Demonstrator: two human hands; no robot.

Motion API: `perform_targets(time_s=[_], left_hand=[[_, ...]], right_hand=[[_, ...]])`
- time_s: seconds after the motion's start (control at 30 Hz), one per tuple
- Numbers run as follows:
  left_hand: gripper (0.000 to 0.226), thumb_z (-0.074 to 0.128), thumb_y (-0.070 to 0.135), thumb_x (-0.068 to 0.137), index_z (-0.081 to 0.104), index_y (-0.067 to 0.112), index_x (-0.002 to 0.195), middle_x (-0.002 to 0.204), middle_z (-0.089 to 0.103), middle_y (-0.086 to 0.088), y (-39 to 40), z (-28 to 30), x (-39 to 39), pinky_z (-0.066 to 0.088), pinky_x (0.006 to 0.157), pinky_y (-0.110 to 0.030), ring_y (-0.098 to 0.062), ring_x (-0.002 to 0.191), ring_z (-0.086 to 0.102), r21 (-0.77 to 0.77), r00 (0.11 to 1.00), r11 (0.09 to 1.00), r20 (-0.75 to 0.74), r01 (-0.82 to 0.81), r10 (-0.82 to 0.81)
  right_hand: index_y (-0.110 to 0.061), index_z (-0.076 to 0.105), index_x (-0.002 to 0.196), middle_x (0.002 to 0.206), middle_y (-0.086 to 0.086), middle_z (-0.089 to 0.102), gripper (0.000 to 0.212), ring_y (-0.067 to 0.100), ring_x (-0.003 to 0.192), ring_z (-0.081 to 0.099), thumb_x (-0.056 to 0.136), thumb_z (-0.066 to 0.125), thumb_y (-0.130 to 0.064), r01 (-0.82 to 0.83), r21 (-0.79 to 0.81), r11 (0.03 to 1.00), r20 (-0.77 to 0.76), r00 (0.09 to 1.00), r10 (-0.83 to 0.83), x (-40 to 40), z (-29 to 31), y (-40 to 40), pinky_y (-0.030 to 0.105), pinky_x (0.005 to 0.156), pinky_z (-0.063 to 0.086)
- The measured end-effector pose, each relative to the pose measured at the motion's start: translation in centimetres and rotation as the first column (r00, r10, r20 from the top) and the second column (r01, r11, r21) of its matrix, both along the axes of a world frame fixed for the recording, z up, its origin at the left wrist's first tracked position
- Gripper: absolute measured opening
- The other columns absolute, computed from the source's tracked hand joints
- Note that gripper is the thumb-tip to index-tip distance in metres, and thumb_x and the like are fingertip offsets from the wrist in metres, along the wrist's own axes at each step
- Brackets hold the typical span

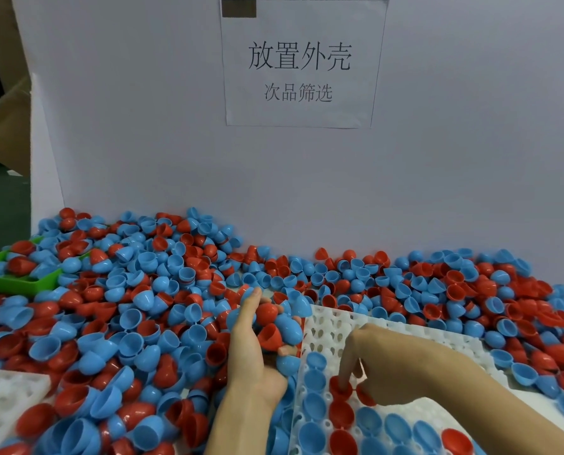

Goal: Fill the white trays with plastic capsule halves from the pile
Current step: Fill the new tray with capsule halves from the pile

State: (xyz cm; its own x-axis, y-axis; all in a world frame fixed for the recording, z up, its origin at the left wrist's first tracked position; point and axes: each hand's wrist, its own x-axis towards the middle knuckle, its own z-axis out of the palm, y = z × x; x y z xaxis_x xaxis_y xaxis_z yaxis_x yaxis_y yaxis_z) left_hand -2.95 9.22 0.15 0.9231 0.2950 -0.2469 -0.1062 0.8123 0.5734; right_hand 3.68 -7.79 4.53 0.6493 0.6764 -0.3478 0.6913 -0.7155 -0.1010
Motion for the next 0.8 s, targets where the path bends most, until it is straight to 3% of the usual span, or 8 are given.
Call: perform_targets(time_s=[0.13, 0.37, 0.5, 0.57, 0.63, 0.8], left_hand=[[0.033, 0.069, 0.046, 0.086, 0.062, 0.014, 0.080, 0.074, 0.063, -0.014, -0.1, 0.1, 0.0, 0.035, 0.031, -0.019, -0.017, 0.055, 0.058, -0.001, 1.000, 1.000, 0.001, -0.007, 0.007], [0.037, 0.070, 0.048, 0.082, 0.060, 0.014, 0.091, 0.086, 0.061, -0.015, -0.2, 0.1, 0.1, 0.035, 0.032, -0.019, -0.015, 0.051, 0.057, -0.011, 1.000, 1.000, -0.011, 0.005, -0.005], [0.038, 0.071, 0.049, 0.081, 0.060, 0.014, 0.093, 0.086, 0.061, -0.013, -0.2, 0.1, 0.1, 0.035, 0.033, -0.018, -0.016, 0.054, 0.057, -0.009, 1.000, 1.000, -0.002, -0.001, 0.001], [0.037, 0.070, 0.048, 0.083, 0.060, 0.014, 0.094, 0.088, 0.060, -0.014, -0.2, 0.1, 0.0, 0.035, 0.033, -0.018, -0.016, 0.055, 0.058, -0.010, 1.000, 1.000, -0.004, -0.006, 0.006], [0.035, 0.070, 0.047, 0.084, 0.060, 0.014, 0.092, 0.089, 0.060, -0.015, -0.2, 0.1, 0.0, 0.035, 0.032, -0.019, -0.016, 0.055, 0.057, -0.009, 1.000, 1.000, -0.004, -0.007, 0.007], [0.031, 0.070, 0.045, 0.085, 0.060, 0.016, 0.090, 0.097, 0.058, -0.019, -0.2, 0.2, 0.0, 0.036, 0.032, -0.020, -0.017, 0.059, 0.057, -0.001, 1.000, 1.000, -0.010, -0.008, 0.008]], right_hand=[[-0.035, 0.074, 0.113, 0.110, -0.012, 0.060, 0.034, 0.007, 0.093, 0.054, 0.089, 0.070, -0.010, -0.026, 0.039, 0.999, 0.069, 0.997, 0.023, -0.4, -0.1, 0.0, 0.024, 0.080, 0.054], [-0.022, 0.076, 0.107, 0.075, -0.026, 0.055, 0.018, -0.001, 0.068, 0.057, 0.093, 0.067, -0.028, 0.087, 0.255, 0.963, 0.146, 0.981, -0.127, -0.1, 1.2, -2.0, 0.011, 0.057, 0.045], [-0.017, 0.076, 0.108, 0.089, -0.016, 0.070, 0.019, -0.006, 0.062, 0.064, 0.093, 0.067, -0.022, 0.216, 0.300, 0.929, 0.046, 0.970, -0.240, 0.1, 0.5, -1.9, 0.009, 0.055, 0.048], [-0.024, 0.074, 0.109, 0.083, -0.011, 0.074, 0.020, -0.002, 0.063, 0.068, 0.092, 0.067, -0.016, 0.285, 0.316, 0.905, -0.050, 0.958, -0.284, 0.1, 0.4, -1.9, 0.014, 0.057, 0.054], [-0.030, 0.074, 0.104, 0.074, -0.011, 0.072, 0.023, 0.002, 0.062, 0.070, 0.091, 0.067, -0.012, 0.340, 0.335, 0.879, -0.115, 0.940, -0.320, 0.1, 0.5, -1.8, 0.015, 0.056, 0.055], [-0.024, 0.075, 0.112, 0.075, -0.017, 0.067, 0.032, -0.003, 0.063, 0.068, 0.090, 0.063, -0.002, 0.336, 0.311, 0.889, -0.108, 0.942, -0.318, 0.3, 0.4, -0.9, 0.010, 0.057, 0.051]])
